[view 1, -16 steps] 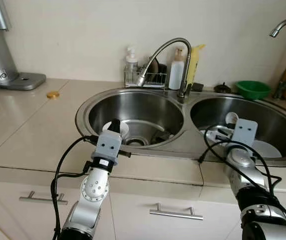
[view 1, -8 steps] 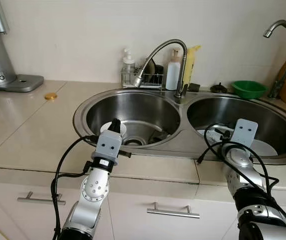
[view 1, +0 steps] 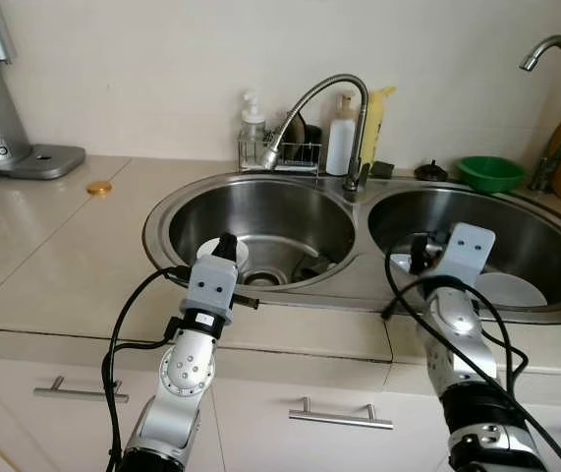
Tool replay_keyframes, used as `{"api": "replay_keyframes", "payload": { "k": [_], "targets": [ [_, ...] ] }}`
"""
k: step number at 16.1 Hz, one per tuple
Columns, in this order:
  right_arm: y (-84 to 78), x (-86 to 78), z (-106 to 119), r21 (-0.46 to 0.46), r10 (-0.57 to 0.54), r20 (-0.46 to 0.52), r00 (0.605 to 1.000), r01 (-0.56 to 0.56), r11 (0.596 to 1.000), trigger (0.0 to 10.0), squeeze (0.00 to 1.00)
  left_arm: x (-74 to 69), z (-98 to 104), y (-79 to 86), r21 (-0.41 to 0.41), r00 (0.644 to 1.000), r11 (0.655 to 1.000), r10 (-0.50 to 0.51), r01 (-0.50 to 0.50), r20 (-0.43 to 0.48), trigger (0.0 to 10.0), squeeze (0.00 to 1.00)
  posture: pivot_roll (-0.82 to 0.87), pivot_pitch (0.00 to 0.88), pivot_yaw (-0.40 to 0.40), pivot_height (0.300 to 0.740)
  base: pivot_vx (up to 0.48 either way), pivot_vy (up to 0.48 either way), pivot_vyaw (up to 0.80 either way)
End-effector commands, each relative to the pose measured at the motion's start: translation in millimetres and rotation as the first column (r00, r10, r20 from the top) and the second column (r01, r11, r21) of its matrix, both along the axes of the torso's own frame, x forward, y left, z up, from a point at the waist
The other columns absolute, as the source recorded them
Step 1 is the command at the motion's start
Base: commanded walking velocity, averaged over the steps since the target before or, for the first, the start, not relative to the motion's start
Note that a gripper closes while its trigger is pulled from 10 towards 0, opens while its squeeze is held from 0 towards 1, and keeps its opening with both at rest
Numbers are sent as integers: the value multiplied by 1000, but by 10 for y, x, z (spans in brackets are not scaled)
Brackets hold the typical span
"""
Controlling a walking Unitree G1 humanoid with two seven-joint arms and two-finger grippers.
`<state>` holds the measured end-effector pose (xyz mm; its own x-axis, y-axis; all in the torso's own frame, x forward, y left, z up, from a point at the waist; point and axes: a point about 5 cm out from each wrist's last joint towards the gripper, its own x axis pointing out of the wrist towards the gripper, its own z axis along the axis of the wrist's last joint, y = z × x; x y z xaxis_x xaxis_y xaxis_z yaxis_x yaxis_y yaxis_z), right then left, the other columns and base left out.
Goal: Kitchen organization
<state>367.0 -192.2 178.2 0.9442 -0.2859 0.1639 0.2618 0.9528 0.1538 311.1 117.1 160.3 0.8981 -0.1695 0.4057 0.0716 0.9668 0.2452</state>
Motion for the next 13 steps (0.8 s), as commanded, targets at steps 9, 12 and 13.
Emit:
{"api": "replay_keyframes", "payload": {
  "k": [9, 12, 13],
  "targets": [
    [249, -175, 214, -102, 83, 207, 975, -62, 993, 10000, 0, -28, 80, -3, -18, 999, 1000, -14, 15, 49, 10000, 0, 30, 0, -10, 740, 0, 0, 0],
    [264, -189, 206, -103, 86, 207, 974, -66, 992, 10000, 0, -35, 87, -8, -15, 998, 1000, -19, 20, 55, 10000, 0, 29, 0, -7, 740, 0, 260, 0],
    [270, -191, 203, -102, 86, 207, 975, -66, 993, 10000, 0, -34, 89, -7, -13, 998, 1000, -20, 21, 56, 10000, 0, 29, 0, -6, 740, 0, 266, 0]
  ]
}}
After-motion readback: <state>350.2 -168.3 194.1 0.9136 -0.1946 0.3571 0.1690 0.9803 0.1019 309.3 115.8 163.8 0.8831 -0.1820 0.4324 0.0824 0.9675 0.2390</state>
